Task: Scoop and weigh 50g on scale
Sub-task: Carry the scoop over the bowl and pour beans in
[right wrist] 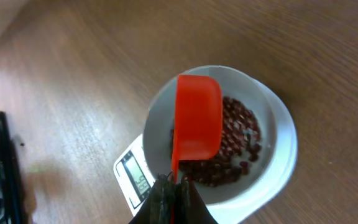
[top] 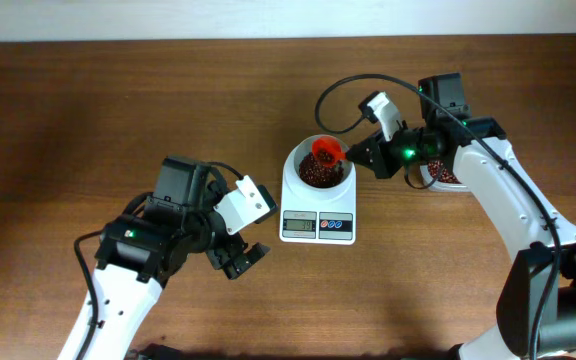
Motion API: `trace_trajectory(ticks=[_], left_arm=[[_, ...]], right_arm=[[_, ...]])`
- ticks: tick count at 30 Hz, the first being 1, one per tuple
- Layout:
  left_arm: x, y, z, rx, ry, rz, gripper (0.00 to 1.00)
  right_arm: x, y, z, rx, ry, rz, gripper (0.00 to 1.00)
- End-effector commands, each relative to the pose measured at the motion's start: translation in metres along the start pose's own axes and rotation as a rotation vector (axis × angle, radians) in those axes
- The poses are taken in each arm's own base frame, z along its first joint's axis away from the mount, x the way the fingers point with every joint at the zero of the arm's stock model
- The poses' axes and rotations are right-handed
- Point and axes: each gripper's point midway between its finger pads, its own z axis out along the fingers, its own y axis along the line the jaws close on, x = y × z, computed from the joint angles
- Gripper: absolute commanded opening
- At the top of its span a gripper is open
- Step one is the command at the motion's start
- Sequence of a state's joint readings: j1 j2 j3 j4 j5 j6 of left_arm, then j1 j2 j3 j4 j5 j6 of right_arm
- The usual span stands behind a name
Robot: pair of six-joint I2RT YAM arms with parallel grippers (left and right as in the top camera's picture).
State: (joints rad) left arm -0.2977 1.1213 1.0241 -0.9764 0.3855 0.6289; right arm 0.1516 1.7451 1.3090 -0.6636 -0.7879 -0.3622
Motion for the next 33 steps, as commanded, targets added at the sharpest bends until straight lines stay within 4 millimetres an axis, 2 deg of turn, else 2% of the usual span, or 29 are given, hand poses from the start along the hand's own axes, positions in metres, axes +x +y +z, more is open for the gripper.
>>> trace_trajectory(ticks=[1,2,3,4,5,6,7,8,9,10,11,12,13,14,15,16,17,18,20,21,22,23,25,26,27,29,33], left_arm=[[-0.005,0.002,-0.004,-0.005,-0.021,0.014,0.99],[-0.006,0.002,-0.004,-0.005,-0.021,0.014,0.99],[-0.005,0.002,-0.004,-0.005,-0.021,0.014,0.99],[-0.005,0.001,-0.004,-0.005,-0.021,0.014,0.99],[-0.005,0.002,-0.004,-0.006,-0.021,0.014,0.99],[-0.005,0.002,-0.004,-0.006,-0.021,0.014,0.99],[-0.005,0.001,-0.004,-0.005,-0.021,0.014,0.99],[-0.005,0.002,-0.004,-0.005,-0.021,0.014,0.99],[-0.005,0.002,-0.004,-0.005,-0.021,0.014,0.99],[-0.005,0.002,-0.004,-0.005,-0.021,0.014,0.99],[-0.005,0.001,-0.004,-0.005,-0.021,0.014,0.99],[-0.005,0.002,-0.004,-0.005,-0.021,0.014,0.99],[-0.005,0.002,-0.004,-0.005,-0.021,0.014,0.99],[-0.005,0.002,-0.004,-0.005,-0.021,0.014,0.99],[-0.005,0.002,-0.004,-0.005,-0.021,0.014,0.99],[-0.005,0.002,-0.004,-0.006,-0.021,0.014,0.99],[-0.005,0.001,-0.004,-0.005,-0.021,0.014,0.99],[-0.005,0.002,-0.004,-0.005,-0.021,0.014,0.99],[-0.005,0.002,-0.004,-0.005,-0.021,0.014,0.99],[-0.005,0.002,-0.004,-0.006,-0.021,0.014,0.99],[-0.005,0.002,-0.004,-0.005,-0.021,0.014,0.99],[-0.005,0.002,-0.004,-0.006,-0.021,0.014,0.99],[-0.005,0.002,-0.004,-0.006,-0.021,0.014,0.99],[-0.005,0.002,-0.004,-0.006,-0.021,0.014,0.99],[-0.005,0.002,-0.004,-0.006,-0.021,0.014,0.99],[-0.005,0.002,-0.004,-0.005,-0.021,0.014,0.99],[-0.005,0.002,-0.004,-0.005,-0.021,0.014,0.99]], right_arm=[[0.002,-0.016,0.003,0.082,0.021,0.031,0.04],[-0.002,0.002,0.004,-0.02,-0.006,-0.016,0.04],[-0.004,-0.003,0.004,0.008,-0.008,-0.052,0.04],[0.001,-0.02,0.003,0.104,0.018,0.019,0.04],[0.001,-0.01,0.004,0.052,0.014,0.027,0.04],[-0.003,0.001,0.004,-0.012,-0.008,-0.06,0.04],[0.001,-0.016,0.004,0.084,0.019,-0.01,0.04],[0.001,-0.013,0.004,0.068,0.016,0.034,0.04],[-0.005,0.002,0.004,-0.024,-0.018,-0.02,0.04],[-0.001,-0.011,0.004,0.054,0.006,0.002,0.04],[0.001,-0.013,0.004,0.063,0.014,0.029,0.04],[-0.003,0.0,0.004,-0.011,-0.009,-0.016,0.04],[-0.005,0.001,0.004,-0.018,-0.019,-0.051,0.04],[-0.003,-0.014,0.004,0.068,0.002,-0.014,0.04],[-0.003,-0.002,0.004,0.0,-0.009,-0.016,0.04],[-0.005,0.013,0.004,-0.081,-0.029,-0.093,0.04],[0.0,-0.004,0.004,0.012,0.005,-0.074,0.04],[0.01,-0.028,0.002,0.158,0.056,0.062,0.04],[0.002,0.003,0.004,-0.022,0.008,-0.07,0.04],[0.002,-0.01,0.004,0.049,0.017,-0.033,0.04],[-0.001,0.0,0.004,-0.007,0.0,-0.021,0.04],[-0.005,0.008,0.004,-0.052,-0.024,-0.101,0.04],[0.003,-0.017,0.003,0.087,0.025,0.017,0.04],[0.002,0.006,0.004,-0.037,0.008,-0.067,0.04],[0.003,0.014,0.003,-0.081,-0.001,-0.122,0.04],[0.002,0.004,-0.001,0.008,0.027,-0.138,0.04],[-0.007,0.001,-0.006,0.231,0.105,-0.254,0.04]])
